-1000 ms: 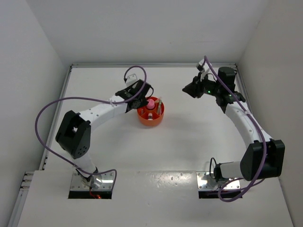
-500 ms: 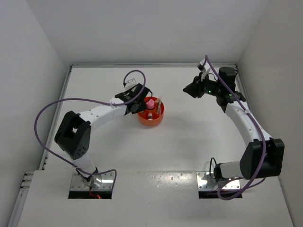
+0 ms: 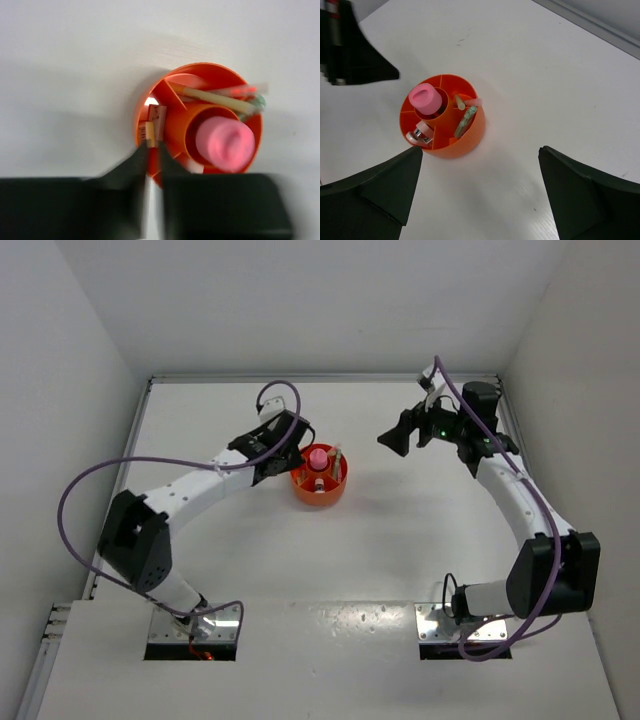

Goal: Sort the stationery into containers
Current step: Place the stationery into the container

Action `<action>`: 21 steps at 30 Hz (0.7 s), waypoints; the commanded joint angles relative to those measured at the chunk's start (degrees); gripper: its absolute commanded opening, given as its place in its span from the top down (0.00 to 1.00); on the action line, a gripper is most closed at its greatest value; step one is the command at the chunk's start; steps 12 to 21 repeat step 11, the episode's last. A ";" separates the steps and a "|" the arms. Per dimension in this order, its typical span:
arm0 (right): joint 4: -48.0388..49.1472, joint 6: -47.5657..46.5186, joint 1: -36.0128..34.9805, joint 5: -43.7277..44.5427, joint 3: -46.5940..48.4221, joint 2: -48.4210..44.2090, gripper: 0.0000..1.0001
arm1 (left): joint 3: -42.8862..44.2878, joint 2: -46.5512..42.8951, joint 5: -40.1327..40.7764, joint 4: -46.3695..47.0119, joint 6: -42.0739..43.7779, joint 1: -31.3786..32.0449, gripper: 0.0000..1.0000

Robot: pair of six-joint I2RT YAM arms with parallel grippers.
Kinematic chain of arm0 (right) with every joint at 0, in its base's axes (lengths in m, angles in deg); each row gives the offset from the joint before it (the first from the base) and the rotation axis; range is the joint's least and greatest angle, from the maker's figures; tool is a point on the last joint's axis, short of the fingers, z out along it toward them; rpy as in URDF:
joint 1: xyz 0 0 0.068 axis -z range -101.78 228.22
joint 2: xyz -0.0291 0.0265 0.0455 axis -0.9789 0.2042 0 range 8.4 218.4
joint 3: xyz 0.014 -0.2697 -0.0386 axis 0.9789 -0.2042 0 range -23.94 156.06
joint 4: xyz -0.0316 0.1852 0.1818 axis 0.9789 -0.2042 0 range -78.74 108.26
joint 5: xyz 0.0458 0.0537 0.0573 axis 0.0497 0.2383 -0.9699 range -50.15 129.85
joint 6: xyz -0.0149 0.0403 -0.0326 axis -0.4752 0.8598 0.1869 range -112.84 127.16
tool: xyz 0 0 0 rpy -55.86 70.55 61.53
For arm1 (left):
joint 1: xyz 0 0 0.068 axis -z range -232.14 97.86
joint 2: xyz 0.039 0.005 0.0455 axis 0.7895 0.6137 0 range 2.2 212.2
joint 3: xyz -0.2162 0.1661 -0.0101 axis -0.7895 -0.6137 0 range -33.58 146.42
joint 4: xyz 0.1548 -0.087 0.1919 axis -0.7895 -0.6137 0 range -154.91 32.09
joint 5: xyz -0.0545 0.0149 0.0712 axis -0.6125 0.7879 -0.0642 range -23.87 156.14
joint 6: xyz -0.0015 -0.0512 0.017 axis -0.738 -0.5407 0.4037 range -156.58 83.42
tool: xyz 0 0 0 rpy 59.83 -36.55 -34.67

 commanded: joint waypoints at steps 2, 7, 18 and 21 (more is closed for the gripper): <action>2.16 3.06 1.02 2.73 2.37 -0.34 0.00 | 0.69 -13.56 2.10 6.67 14.76 3.21 1.00; 0.94 9.04 1.55 19.24 1.68 -4.37 0.00 | -11.78 -29.30 3.48 12.05 20.94 1.99 0.20; 0.23 5.88 1.55 27.43 -3.42 -11.12 0.00 | -16.63 -35.20 6.32 10.29 22.86 -1.70 0.00; 0.23 5.88 1.55 27.43 -3.42 -11.12 0.00 | -16.63 -35.20 6.32 10.29 22.86 -1.70 0.00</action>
